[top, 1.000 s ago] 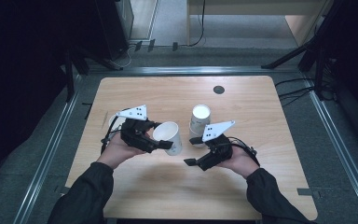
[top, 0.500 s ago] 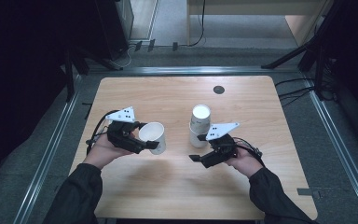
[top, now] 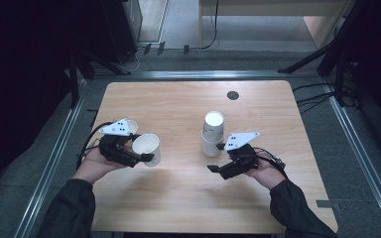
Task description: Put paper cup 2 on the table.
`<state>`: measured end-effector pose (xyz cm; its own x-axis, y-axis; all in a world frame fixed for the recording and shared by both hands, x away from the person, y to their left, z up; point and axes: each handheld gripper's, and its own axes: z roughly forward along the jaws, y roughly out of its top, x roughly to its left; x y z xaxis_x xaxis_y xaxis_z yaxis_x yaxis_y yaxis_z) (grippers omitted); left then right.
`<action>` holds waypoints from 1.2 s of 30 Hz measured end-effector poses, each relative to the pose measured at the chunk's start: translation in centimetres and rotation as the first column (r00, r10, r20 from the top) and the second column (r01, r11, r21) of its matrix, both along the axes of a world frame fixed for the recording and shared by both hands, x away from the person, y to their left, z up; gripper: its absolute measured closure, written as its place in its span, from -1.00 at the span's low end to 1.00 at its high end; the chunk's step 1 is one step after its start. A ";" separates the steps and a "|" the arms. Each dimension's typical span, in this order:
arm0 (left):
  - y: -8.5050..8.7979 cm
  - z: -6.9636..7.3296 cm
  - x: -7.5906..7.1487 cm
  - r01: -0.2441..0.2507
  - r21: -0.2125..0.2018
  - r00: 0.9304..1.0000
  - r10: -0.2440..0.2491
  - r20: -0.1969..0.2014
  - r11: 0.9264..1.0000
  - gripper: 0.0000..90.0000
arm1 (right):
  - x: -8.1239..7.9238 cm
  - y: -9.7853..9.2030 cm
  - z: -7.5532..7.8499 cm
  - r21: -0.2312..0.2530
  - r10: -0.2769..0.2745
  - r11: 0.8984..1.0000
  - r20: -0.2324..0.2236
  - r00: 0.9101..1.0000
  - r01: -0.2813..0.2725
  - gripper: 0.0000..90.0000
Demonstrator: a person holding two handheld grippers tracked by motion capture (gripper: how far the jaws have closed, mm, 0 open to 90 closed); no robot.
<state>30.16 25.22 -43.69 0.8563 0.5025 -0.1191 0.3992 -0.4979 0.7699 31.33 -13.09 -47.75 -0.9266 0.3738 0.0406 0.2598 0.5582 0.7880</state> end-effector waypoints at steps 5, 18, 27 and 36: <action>1.3 -0.5 -0.1 -0.023 0.020 1.000 0.023 -0.001 1.000 -0.48 | 0.2 0.1 -0.1 -0.012 -0.017 1.000 0.000 1.000 0.017 -0.54; 3.7 -2.7 0.0 -0.032 0.059 0.999 0.033 -0.016 0.998 -0.48 | 0.5 0.5 -0.2 -0.020 -0.010 1.000 0.001 1.000 0.010 -0.54; 5.1 -4.1 0.6 -0.052 0.057 0.998 0.054 -0.025 0.997 -0.48 | 0.5 0.5 -0.2 -0.017 -0.012 1.000 -0.002 1.000 0.012 -0.54; 5.9 -5.1 0.9 -0.052 0.083 0.999 0.052 0.003 0.995 -0.48 | 0.4 0.6 -0.3 -0.021 -0.012 1.000 -0.007 1.000 0.012 -0.55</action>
